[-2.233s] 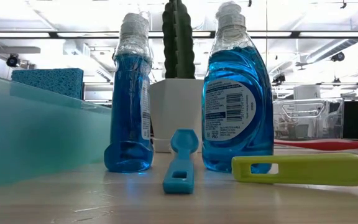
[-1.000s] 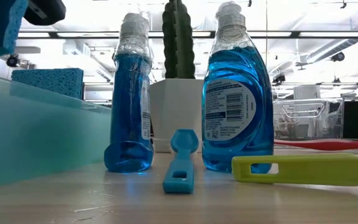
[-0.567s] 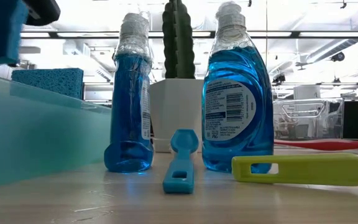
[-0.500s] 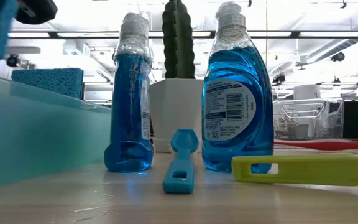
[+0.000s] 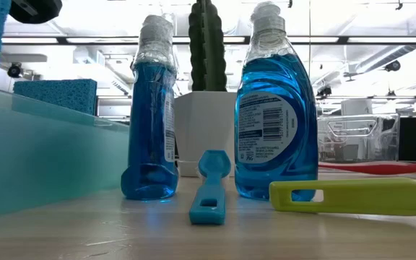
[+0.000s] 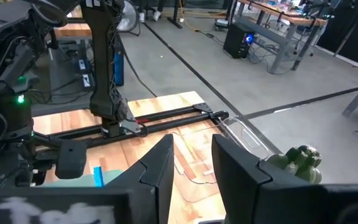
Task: Pick & Place Kitchen Sink Supplies
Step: Put the blue sponge wipe into the green bin
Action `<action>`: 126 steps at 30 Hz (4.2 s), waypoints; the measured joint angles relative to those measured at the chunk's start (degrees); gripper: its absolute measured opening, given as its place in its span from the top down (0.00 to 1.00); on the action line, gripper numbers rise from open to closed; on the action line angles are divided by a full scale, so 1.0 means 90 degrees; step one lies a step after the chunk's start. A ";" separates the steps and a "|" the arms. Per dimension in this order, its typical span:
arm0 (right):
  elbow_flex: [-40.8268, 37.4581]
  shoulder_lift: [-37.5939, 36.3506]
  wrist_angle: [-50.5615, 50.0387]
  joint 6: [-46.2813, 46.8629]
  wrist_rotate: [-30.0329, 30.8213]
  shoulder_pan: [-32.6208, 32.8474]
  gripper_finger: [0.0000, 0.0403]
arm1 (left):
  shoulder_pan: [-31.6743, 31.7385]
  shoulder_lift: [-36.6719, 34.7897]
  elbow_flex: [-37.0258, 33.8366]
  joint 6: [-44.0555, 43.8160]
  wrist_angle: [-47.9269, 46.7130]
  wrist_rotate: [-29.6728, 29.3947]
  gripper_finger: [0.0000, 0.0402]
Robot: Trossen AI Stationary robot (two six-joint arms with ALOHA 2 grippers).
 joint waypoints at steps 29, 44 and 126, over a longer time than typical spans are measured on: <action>0.0000 0.0000 0.0000 -0.0001 -0.0002 0.0000 0.77 | -0.0045 0.0095 -0.0002 0.0032 0.0064 -0.0020 0.87; 0.0000 0.0000 -0.0105 0.0002 -0.0002 0.0000 0.77 | -0.0049 0.0466 0.0007 -0.0209 0.0052 0.0179 0.87; -0.0042 -0.0002 -0.0109 0.0046 -0.0005 0.0001 0.78 | -0.0053 0.0461 0.0092 -0.0576 0.0001 -0.0001 0.87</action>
